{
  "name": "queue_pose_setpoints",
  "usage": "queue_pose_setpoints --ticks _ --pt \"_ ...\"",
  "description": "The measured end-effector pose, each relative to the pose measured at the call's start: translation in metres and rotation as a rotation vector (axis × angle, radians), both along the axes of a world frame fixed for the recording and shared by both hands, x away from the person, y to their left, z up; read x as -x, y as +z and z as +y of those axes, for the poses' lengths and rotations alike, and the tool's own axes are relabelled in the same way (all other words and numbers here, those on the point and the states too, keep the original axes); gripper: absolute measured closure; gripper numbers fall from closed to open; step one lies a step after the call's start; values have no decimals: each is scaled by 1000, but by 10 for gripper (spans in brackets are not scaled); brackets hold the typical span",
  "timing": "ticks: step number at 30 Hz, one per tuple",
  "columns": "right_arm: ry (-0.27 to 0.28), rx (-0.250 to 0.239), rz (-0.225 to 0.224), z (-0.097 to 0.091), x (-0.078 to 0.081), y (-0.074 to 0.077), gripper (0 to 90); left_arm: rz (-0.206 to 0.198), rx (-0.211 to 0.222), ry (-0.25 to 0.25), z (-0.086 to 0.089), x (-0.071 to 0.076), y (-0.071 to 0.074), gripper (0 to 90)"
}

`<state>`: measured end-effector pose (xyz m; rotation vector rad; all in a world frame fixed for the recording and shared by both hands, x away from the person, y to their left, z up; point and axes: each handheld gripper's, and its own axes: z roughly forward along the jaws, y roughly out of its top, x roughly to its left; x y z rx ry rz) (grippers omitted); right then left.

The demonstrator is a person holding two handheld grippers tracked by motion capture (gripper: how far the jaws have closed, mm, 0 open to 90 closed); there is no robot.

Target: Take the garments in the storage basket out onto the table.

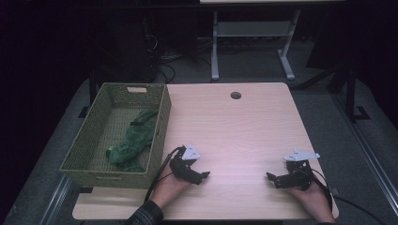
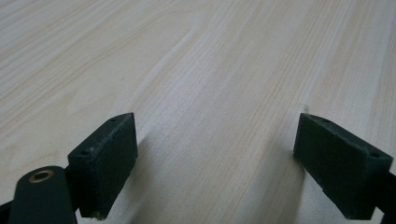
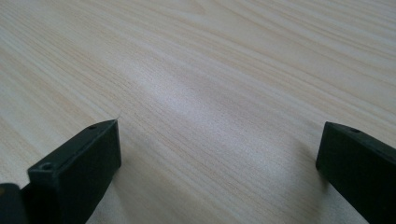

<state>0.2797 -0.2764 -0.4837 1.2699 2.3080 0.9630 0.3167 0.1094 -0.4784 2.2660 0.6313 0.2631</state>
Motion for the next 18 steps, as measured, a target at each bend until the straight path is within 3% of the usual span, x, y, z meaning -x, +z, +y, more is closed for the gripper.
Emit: queue_pose_setpoints --ticks 18 --pt "0 0 0 0 0 0 0 -3 -15 -5 1 -1 1 130"
